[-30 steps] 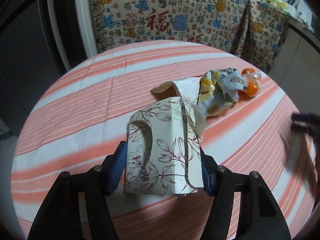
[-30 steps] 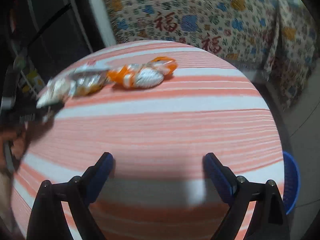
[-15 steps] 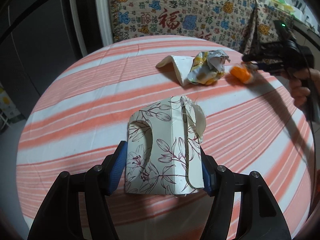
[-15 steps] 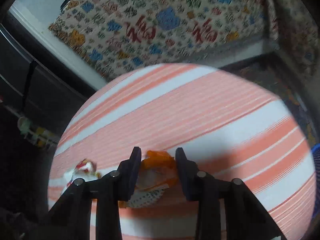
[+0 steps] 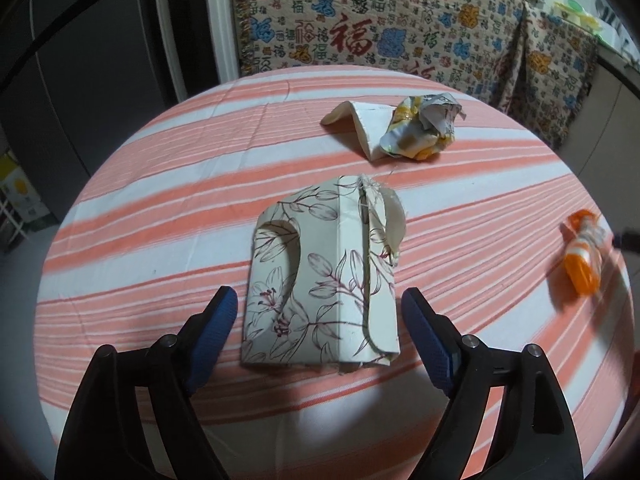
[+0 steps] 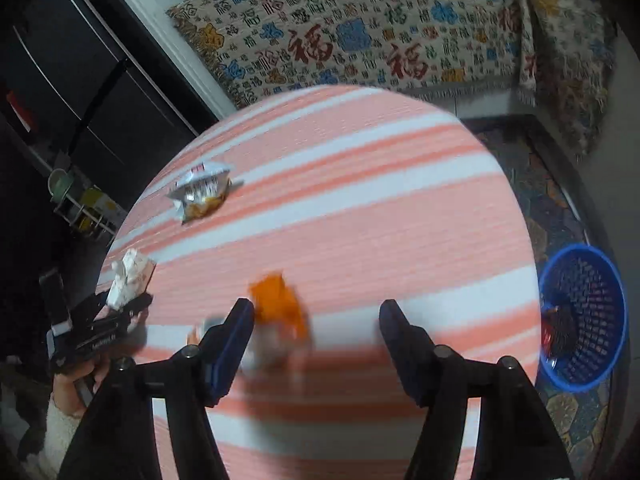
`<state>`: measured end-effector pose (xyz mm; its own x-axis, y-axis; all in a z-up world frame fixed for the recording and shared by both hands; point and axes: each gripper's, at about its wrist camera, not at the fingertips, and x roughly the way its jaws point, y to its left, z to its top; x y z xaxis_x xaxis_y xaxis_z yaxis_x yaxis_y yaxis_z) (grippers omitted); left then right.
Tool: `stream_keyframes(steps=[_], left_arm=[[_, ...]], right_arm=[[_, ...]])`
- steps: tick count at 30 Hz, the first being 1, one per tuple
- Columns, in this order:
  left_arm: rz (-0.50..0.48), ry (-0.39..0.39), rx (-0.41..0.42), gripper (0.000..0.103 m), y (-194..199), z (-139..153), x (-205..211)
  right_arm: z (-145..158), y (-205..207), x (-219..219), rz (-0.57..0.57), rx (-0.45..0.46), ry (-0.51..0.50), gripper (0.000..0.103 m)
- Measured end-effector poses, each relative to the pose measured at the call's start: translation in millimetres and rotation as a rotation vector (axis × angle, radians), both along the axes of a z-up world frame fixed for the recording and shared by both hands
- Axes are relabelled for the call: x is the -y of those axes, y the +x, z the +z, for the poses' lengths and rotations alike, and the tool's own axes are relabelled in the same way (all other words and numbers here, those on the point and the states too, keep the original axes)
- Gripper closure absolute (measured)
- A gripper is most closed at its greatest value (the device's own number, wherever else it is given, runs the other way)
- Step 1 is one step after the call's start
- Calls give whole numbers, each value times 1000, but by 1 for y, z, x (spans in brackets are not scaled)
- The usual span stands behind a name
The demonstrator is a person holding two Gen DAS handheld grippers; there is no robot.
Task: Collect trash
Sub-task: 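Set the floral box down and open the left gripper while the right gripper lifts the orange-white wrapper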
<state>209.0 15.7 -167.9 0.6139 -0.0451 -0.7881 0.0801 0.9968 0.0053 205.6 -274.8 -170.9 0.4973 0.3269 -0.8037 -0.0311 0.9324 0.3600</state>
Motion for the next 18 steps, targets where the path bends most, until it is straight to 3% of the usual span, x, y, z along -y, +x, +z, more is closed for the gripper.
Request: stream_keyframes(steps=[5, 8, 9, 12, 15, 18], left_arm=[[-5, 26, -5, 14, 1, -1, 3], [-4, 14, -10, 10, 1, -2, 1], [2, 12, -12, 9, 1, -2, 0], [7, 8, -14, 7, 3, -2, -2], [3, 23, -20, 5, 3, -4, 1], [1, 24, -21, 4, 2, -4, 2]], right_arm=[[-26, -17, -49, 198, -84, -37, 35], [-26, 1, -77, 240, -9, -102, 41], [-27, 11, -80, 221, 17, -122, 44], [-18, 27, -79, 93, 149, -265, 42], [-9, 20, -72, 45, 187, -260, 41], [-9, 14, -64, -30, 141, -198, 35]])
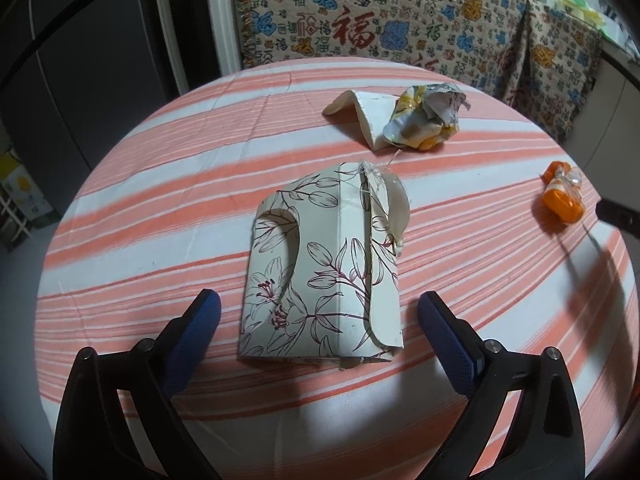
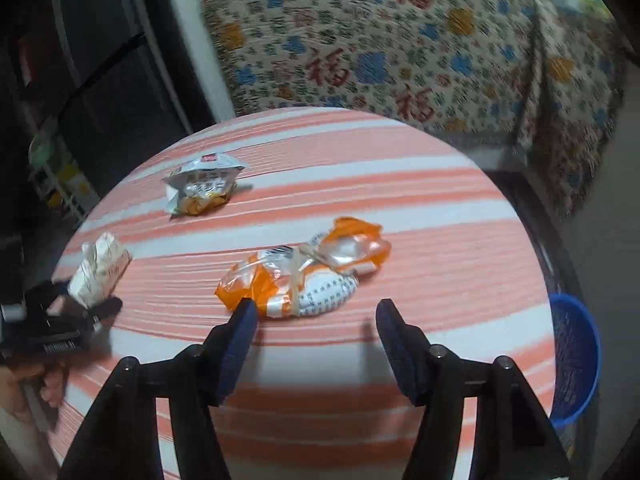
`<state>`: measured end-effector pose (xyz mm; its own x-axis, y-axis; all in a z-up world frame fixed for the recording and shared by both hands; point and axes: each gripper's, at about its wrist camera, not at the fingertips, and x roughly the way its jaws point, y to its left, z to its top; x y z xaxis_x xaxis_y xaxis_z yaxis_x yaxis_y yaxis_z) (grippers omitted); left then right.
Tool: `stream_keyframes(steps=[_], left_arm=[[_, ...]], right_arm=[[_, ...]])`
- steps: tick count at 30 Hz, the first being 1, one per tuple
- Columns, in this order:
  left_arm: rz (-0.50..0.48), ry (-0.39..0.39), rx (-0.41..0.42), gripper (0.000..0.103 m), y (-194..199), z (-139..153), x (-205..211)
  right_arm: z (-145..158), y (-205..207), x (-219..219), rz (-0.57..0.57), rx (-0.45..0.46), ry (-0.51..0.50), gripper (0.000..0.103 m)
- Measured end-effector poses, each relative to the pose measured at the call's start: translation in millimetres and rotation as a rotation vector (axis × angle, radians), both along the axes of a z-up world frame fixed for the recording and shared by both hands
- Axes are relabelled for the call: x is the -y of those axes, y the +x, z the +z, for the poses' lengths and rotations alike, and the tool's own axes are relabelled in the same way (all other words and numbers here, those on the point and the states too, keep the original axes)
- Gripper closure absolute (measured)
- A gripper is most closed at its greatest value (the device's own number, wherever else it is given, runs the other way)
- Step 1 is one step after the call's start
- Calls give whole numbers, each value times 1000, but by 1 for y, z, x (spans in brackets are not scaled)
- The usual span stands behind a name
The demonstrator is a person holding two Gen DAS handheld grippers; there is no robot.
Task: Collect trash
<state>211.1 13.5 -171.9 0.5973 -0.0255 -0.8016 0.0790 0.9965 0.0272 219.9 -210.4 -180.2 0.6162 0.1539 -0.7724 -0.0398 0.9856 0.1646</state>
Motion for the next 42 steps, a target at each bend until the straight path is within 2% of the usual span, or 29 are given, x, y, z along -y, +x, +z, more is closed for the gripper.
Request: stream_keyframes(steps=[2, 5, 7, 8, 9, 10, 12, 16, 19, 22, 25, 28, 32, 34, 35, 36, 42], left_arm=[[-1, 1, 0, 4, 0, 0, 0], [-1, 1, 0, 4, 0, 0, -1], [0, 0, -1, 3, 1, 0, -1], [0, -1, -2, 3, 1, -1, 0], [0, -1, -2, 3, 1, -1, 0], [-1, -1, -2, 3, 1, -1, -1], [-3, -1, -3, 2, 1, -1, -1], [-7, -1, -6, 1, 2, -2, -1], [-9, 0, -6, 1, 2, -2, 0], [-19, -6, -6, 1, -1, -1, -1], [-29, -54, 5, 1, -8, 3, -4], [-30, -120, 13, 1, -9, 8, -8], [-19, -86, 7, 2, 3, 12, -5], [-14, -62, 4, 9, 9, 12, -5], [-15, -59, 3, 33, 10, 13, -5], [-21, -63, -6, 37, 10, 13, -6], [-44, -67, 24, 39, -8, 23, 1]], right_arm=[[0, 8, 5, -51, -4, 58, 30], [1, 35, -10, -135, 14, 90, 26], [-8, 46, -23, -165, -21, 42, 23], [-14, 50, -31, -180, -31, -27, 23], [-15, 49, -33, -173, -21, -82, 26], [-15, 46, -31, -151, -22, -96, 26], [-19, 35, -19, -85, -46, -60, 26], [-19, 13, 13, 17, -75, -138, 26], [-13, 2, 38, 24, -77, -136, 26], [-15, 0, 50, 6, -108, -90, 26], [-16, -2, 48, 5, -112, -48, 26], [-8, -3, 38, 20, -75, -91, 26], [-8, 11, 32, 16, -70, -163, 26], [-10, 18, 33, 18, -76, -159, 26], [-10, 21, 35, 17, -84, -140, 37], [-11, 23, 37, 18, -92, -123, 58], [5, 9, 47, 34, -69, -76, 59]])
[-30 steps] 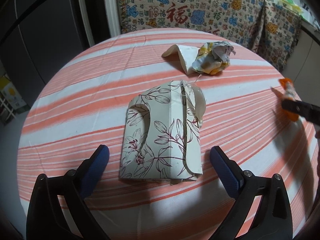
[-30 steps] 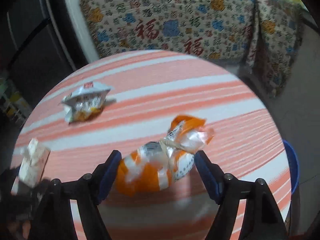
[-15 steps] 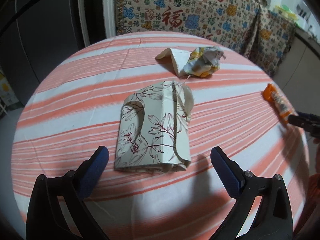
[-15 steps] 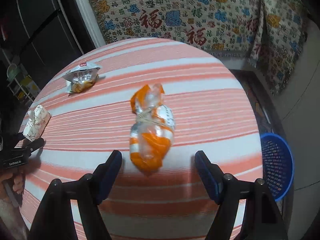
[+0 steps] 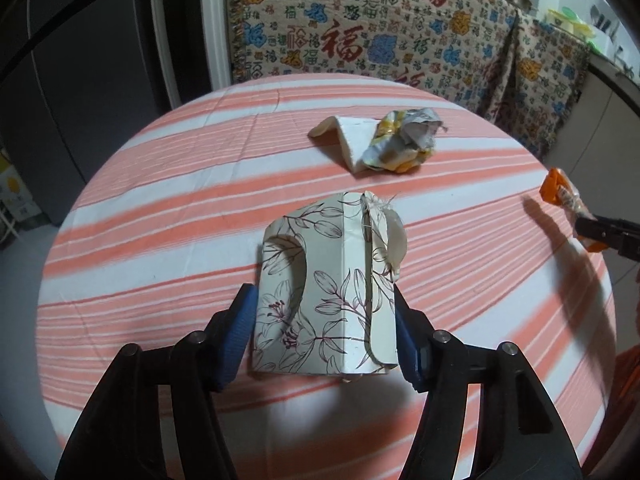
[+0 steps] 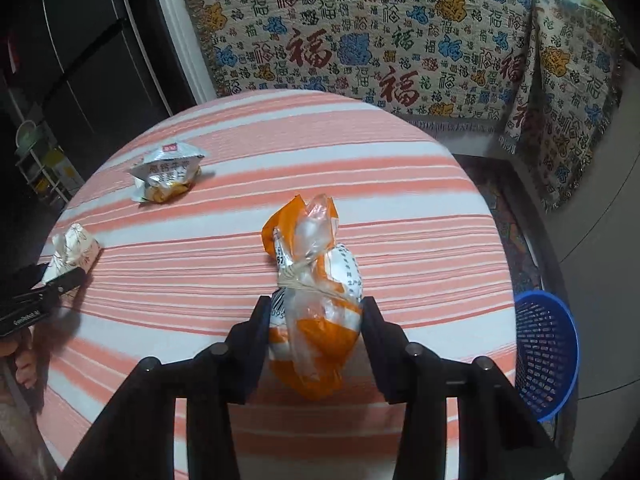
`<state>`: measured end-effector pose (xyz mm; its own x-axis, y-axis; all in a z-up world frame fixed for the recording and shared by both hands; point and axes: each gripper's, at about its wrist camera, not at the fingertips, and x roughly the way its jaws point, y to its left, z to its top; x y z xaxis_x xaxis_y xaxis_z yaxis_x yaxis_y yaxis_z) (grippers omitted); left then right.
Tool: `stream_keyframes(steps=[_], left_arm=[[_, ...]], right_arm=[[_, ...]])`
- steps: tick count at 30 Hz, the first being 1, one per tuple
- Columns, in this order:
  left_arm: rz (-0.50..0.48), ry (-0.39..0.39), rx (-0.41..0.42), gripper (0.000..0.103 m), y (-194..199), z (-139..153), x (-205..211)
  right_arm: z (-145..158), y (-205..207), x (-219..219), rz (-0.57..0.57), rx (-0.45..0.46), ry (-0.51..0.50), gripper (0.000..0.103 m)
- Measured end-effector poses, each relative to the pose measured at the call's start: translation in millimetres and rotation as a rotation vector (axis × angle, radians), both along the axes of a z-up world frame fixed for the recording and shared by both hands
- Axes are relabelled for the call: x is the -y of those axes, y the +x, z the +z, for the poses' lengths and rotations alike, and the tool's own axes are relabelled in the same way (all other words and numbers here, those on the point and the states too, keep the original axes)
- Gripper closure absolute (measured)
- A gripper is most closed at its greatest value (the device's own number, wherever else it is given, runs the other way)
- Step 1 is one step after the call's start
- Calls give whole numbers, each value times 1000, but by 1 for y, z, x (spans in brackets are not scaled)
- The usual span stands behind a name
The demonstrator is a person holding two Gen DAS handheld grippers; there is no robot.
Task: Collect trash
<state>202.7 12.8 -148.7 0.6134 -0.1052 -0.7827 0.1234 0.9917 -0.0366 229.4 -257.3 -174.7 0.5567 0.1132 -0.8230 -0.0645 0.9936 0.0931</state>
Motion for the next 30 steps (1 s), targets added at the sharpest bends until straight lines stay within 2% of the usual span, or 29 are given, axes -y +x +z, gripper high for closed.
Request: stream_keyframes(steps=[6, 14, 17, 23, 26, 30], left_arm=[[-71, -24, 32, 39, -17, 24, 42], [-217, -85, 49, 39, -27, 53, 141], [-278, -111, 57, 39, -29, 61, 189], [-415, -169, 58, 39, -25, 70, 293], [-477, -187, 46, 39, -20, 64, 343], [-532, -210, 7, 39, -9, 42, 401]], right_arm=[[16, -20, 15, 14, 26, 42, 59], [43, -52, 69, -33, 86, 68, 59], [54, -66, 103, -85, 116, 58, 59], [64, -87, 203, -237, 146, 15, 58], [63, -94, 244, -298, 144, 5, 58], [52, -95, 296, -375, 126, 15, 58]])
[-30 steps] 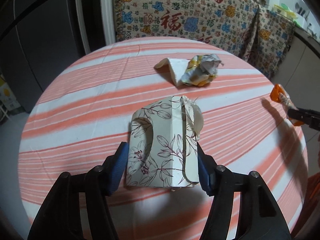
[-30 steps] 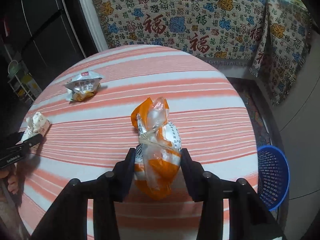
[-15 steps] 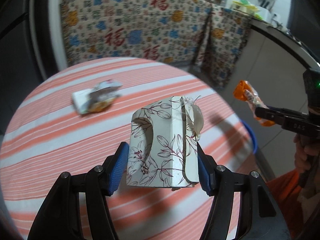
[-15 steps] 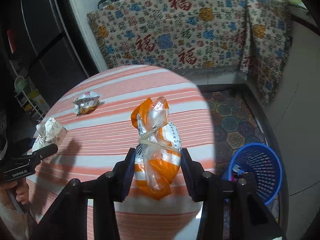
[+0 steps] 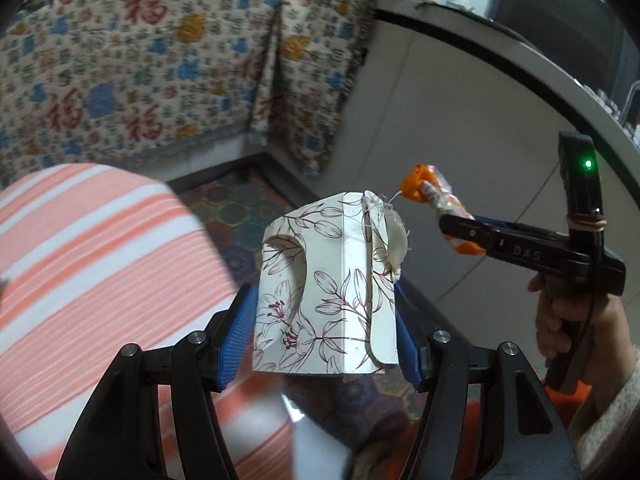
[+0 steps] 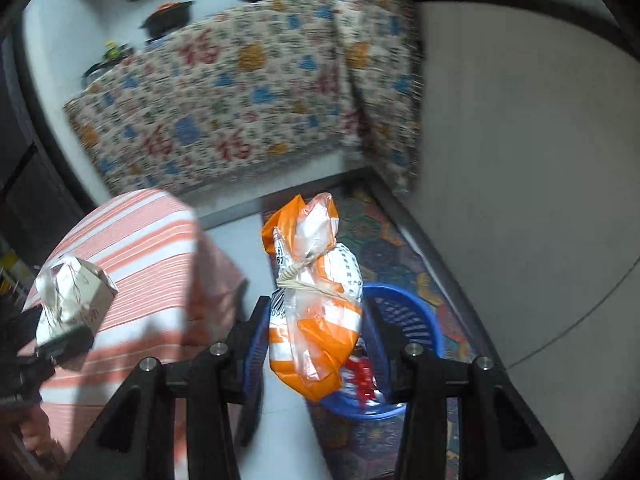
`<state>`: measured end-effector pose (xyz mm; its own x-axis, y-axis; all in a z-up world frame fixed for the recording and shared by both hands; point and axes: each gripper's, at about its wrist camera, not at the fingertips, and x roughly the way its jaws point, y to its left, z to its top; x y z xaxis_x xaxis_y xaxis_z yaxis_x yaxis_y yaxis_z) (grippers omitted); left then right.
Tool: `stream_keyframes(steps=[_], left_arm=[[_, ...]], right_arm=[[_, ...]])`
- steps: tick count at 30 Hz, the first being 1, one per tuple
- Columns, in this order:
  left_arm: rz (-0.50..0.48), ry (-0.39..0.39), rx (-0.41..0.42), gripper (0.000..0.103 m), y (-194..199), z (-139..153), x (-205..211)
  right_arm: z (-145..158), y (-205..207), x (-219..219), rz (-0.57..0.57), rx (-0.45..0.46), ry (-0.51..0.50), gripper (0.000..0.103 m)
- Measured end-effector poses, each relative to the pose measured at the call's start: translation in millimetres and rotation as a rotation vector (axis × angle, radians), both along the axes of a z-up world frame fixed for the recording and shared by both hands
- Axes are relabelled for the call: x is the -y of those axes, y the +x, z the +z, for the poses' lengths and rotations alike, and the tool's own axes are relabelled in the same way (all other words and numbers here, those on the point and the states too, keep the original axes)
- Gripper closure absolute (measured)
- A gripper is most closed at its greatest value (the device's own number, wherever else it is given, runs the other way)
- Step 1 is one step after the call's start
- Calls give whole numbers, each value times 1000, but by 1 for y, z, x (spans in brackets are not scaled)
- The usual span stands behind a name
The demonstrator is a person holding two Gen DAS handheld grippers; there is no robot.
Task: Collect trash
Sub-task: 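Carry the floral box and orange-white wrapper over the blue wastebasket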
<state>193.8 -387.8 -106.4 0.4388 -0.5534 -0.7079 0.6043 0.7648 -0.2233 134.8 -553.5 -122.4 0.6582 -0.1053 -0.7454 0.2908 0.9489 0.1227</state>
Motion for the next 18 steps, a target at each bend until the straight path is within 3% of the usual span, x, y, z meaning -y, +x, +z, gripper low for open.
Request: stream_keyframes(steps=[6, 18], left_arm=[[-19, 28, -33, 39, 17, -37, 56], [-22, 86, -94, 38, 49, -103, 106]], right_arm=[[-34, 9, 51, -51, -4, 45, 58], [-93, 13, 97, -69, -58, 114, 58]])
